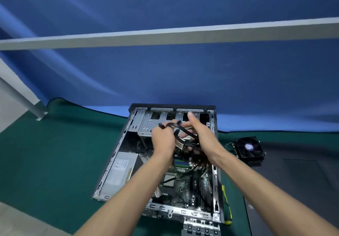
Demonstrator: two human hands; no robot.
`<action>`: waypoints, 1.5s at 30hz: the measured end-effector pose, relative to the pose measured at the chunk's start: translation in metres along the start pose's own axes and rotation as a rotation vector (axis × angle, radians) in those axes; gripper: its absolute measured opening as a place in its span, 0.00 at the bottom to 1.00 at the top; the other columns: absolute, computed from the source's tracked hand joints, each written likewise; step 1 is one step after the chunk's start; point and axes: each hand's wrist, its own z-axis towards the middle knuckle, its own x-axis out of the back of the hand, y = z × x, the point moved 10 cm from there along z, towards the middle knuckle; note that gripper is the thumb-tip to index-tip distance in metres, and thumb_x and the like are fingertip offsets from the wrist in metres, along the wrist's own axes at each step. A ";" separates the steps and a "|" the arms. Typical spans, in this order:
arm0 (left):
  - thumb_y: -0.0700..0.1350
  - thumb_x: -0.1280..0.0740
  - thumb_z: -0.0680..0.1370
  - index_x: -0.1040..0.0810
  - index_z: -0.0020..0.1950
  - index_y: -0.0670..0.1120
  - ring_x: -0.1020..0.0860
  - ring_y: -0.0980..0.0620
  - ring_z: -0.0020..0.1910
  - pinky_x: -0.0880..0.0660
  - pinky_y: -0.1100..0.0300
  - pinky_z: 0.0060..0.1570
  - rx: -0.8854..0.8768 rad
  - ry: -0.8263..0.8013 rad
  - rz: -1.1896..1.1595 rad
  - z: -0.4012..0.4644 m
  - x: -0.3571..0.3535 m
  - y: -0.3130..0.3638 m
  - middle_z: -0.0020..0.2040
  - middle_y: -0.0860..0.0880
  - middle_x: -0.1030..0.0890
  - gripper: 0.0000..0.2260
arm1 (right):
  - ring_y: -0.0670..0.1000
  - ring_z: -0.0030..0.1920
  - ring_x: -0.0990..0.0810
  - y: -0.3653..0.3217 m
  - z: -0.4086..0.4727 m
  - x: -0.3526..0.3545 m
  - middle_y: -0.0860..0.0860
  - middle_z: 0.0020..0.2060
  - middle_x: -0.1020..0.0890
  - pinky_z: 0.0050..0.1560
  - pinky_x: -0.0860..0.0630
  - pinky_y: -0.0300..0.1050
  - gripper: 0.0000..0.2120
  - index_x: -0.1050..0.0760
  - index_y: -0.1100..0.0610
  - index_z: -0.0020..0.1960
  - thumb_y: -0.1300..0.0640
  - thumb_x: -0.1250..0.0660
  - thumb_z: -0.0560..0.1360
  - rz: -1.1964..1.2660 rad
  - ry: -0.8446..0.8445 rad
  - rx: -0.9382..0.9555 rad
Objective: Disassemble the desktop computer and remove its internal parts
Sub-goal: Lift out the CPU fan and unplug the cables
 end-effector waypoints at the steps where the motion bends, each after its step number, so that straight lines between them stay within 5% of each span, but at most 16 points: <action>1: 0.34 0.39 0.76 0.20 0.40 0.46 0.23 0.48 0.36 0.27 0.59 0.38 0.000 -0.015 -0.020 -0.004 -0.010 0.000 0.37 0.46 0.19 0.11 | 0.41 0.37 0.20 -0.007 -0.001 0.009 0.44 0.36 0.16 0.40 0.30 0.42 0.23 0.20 0.49 0.45 0.34 0.45 0.75 -0.060 0.049 0.049; 4: 0.32 0.41 0.75 0.22 0.41 0.41 0.26 0.50 0.32 0.30 0.61 0.33 -0.004 -0.123 -0.014 -0.013 -0.041 0.002 0.33 0.47 0.24 0.09 | 0.46 0.41 0.17 -0.010 -0.008 0.024 0.46 0.37 0.15 0.45 0.25 0.42 0.17 0.17 0.50 0.44 0.40 0.37 0.75 -0.079 0.008 0.065; 7: 0.31 0.40 0.74 0.25 0.31 0.45 0.28 0.51 0.30 0.31 0.61 0.33 -0.031 -0.286 0.066 -0.023 -0.076 -0.004 0.27 0.50 0.26 0.15 | 0.50 0.36 0.20 -0.004 -0.015 0.048 0.53 0.35 0.16 0.41 0.27 0.42 0.22 0.17 0.62 0.46 0.42 0.35 0.74 -0.048 0.049 0.026; 10: 0.33 0.39 0.76 0.29 0.24 0.48 0.31 0.53 0.27 0.35 0.63 0.27 -0.073 -0.417 0.174 -0.032 -0.108 -0.013 0.22 0.55 0.29 0.21 | 0.51 0.29 0.26 0.003 -0.024 0.075 0.56 0.28 0.22 0.32 0.32 0.41 0.26 0.22 0.64 0.33 0.41 0.36 0.75 -0.105 0.131 0.023; 12: 0.39 0.36 0.77 0.29 0.27 0.49 0.32 0.54 0.26 0.37 0.64 0.24 -0.094 -0.476 0.293 -0.033 -0.124 -0.021 0.23 0.55 0.29 0.18 | 0.50 0.22 0.36 0.014 -0.029 0.092 0.51 0.20 0.30 0.24 0.41 0.39 0.25 0.32 0.55 0.23 0.44 0.37 0.76 -0.127 0.147 -0.004; 17: 0.44 0.32 0.76 0.26 0.43 0.47 0.30 0.54 0.27 0.35 0.62 0.27 -0.200 -0.762 0.543 -0.051 -0.163 -0.037 0.31 0.50 0.26 0.04 | 0.42 0.18 0.40 0.052 -0.038 0.135 0.46 0.21 0.36 0.19 0.46 0.35 0.15 0.31 0.57 0.36 0.55 0.40 0.80 -0.050 0.209 -0.087; 21: 0.40 0.32 0.74 0.32 0.63 0.51 0.30 0.54 0.25 0.36 0.66 0.21 -0.103 -1.001 0.591 -0.063 -0.173 -0.062 0.38 0.48 0.24 0.20 | 0.43 0.18 0.40 0.082 -0.048 0.175 0.44 0.18 0.34 0.18 0.46 0.35 0.15 0.23 0.58 0.39 0.55 0.41 0.80 -0.138 0.304 -0.175; 24: 0.42 0.37 0.75 0.31 0.60 0.52 0.30 0.54 0.30 0.33 0.63 0.28 -0.167 -0.919 0.648 -0.059 -0.174 -0.074 0.40 0.49 0.26 0.14 | 0.46 0.21 0.44 0.110 -0.054 0.199 0.45 0.18 0.36 0.23 0.48 0.39 0.12 0.22 0.60 0.45 0.55 0.40 0.80 -0.174 0.331 -0.259; 26: 0.47 0.40 0.76 0.27 0.48 0.52 0.28 0.53 0.34 0.35 0.59 0.34 -0.400 -0.734 0.893 -0.055 -0.173 -0.073 0.36 0.53 0.26 0.03 | 0.47 0.22 0.43 0.126 -0.058 0.214 0.45 0.18 0.35 0.24 0.47 0.40 0.14 0.21 0.62 0.45 0.55 0.40 0.80 -0.188 0.373 -0.296; 28: 0.50 0.41 0.77 0.31 0.36 0.50 0.24 0.50 0.36 0.37 0.59 0.34 -0.682 -0.570 1.167 -0.059 -0.172 -0.074 0.32 0.53 0.27 0.11 | 0.46 0.20 0.42 0.139 -0.059 0.223 0.44 0.18 0.34 0.24 0.46 0.40 0.16 0.26 0.59 0.36 0.55 0.40 0.80 -0.232 0.416 -0.315; 31: 0.48 0.39 0.76 0.33 0.30 0.49 0.26 0.49 0.29 0.40 0.61 0.28 -0.916 -0.506 1.223 -0.073 -0.176 -0.077 0.28 0.52 0.28 0.14 | 0.46 0.19 0.37 0.151 -0.058 0.238 0.44 0.17 0.33 0.25 0.41 0.42 0.21 0.38 0.55 0.29 0.54 0.41 0.80 -0.428 0.531 -0.320; 39: 0.42 0.32 0.68 0.39 0.25 0.48 0.40 0.52 0.20 0.52 0.67 0.23 -0.893 -0.446 1.181 -0.070 -0.174 -0.073 0.20 0.54 0.44 0.18 | 0.54 0.35 0.25 0.169 -0.041 0.237 0.51 0.33 0.22 0.35 0.32 0.45 0.14 0.32 0.55 0.35 0.51 0.44 0.77 -0.740 0.626 -0.386; 45: 0.42 0.32 0.68 0.40 0.25 0.49 0.41 0.53 0.20 0.52 0.68 0.23 -0.872 -0.430 1.151 -0.067 -0.174 -0.073 0.21 0.55 0.43 0.18 | 0.58 0.46 0.22 0.157 -0.028 0.228 0.50 0.45 0.25 0.42 0.34 0.46 0.18 0.27 0.52 0.48 0.39 0.45 0.75 -0.896 0.591 -0.369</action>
